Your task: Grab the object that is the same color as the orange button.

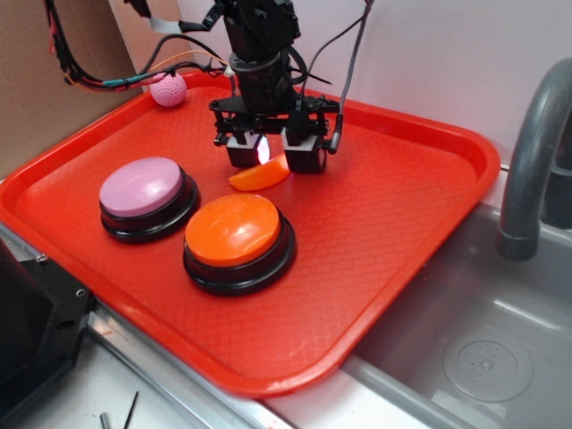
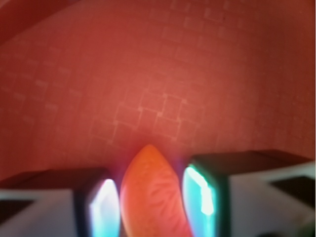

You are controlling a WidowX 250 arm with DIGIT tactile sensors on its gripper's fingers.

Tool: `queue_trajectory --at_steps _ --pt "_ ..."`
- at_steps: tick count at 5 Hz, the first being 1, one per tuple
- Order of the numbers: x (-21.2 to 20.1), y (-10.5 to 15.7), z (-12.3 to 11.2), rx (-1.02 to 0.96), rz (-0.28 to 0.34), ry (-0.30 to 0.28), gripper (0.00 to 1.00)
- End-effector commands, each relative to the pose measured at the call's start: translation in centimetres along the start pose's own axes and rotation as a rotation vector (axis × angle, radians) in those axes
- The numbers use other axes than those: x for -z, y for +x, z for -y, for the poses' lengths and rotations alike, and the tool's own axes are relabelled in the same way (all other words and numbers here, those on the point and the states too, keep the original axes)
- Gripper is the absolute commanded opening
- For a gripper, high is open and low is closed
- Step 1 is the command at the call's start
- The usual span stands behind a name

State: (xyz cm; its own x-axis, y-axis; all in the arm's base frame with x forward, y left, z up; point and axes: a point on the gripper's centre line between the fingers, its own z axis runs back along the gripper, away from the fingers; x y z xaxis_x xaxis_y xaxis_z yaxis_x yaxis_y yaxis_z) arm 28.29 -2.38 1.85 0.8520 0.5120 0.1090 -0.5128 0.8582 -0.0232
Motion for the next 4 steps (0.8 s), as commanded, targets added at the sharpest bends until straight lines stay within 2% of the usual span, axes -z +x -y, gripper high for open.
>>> queue_trajectory --at_steps 1,2,4 --pt "0.1 0.3 -0.3 -0.002 0.009 0.007 0.00" --pt "-1.8 0.8 0.3 0.046 -0.016 0.014 0.00" --pt "-9.0 0.7 2.3 0.209 0.004 -0.025 0.00"
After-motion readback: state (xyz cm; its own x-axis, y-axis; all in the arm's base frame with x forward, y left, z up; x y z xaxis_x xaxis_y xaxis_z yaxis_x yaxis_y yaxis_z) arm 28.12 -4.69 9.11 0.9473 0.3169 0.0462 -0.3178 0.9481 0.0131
